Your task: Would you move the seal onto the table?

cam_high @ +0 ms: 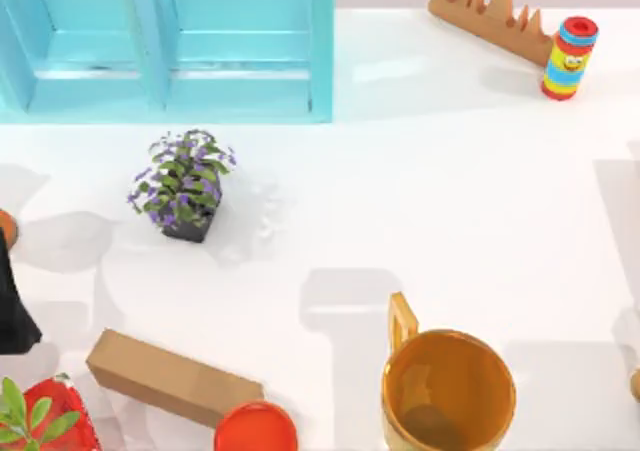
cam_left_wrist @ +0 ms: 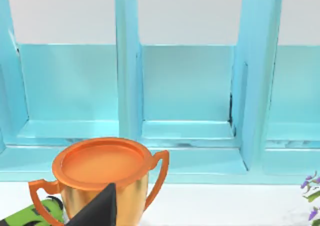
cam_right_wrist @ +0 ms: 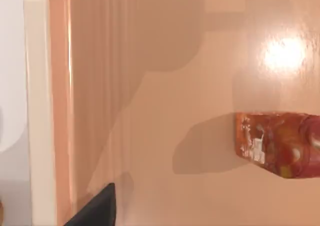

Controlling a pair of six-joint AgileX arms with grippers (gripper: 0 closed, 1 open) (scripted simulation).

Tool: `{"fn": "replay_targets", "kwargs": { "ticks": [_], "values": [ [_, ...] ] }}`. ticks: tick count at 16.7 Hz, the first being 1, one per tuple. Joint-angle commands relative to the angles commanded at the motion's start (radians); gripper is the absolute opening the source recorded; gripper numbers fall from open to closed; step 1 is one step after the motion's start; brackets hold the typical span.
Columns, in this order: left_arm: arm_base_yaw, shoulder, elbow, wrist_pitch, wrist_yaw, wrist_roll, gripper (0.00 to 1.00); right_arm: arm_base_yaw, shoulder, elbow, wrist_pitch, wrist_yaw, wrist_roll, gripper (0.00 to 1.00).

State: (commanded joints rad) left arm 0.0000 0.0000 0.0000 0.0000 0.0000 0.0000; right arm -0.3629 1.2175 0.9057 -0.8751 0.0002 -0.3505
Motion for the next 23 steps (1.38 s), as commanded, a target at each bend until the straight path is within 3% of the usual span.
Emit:
{"fn": "replay_targets", "kwargs": {
  "ticks": [4,9,23],
  "values": [
    [0.0,0.0,0.0,0.0,0.0,0.0,1.0,-0.089,0.29,0.235,-0.208,0.0,-0.089,1.0],
    [0.0,0.0,0.0,0.0,0.0,0.0,1.0,-0.147,0.457,0.404,-0.329,-0.002,-0.147,1.0],
    [0.0,0.0,0.0,0.0,0.0,0.0,1.0,-0.165,0.519,0.367,-0.226,-0.001,-0.164,1.0]
  ]
}}
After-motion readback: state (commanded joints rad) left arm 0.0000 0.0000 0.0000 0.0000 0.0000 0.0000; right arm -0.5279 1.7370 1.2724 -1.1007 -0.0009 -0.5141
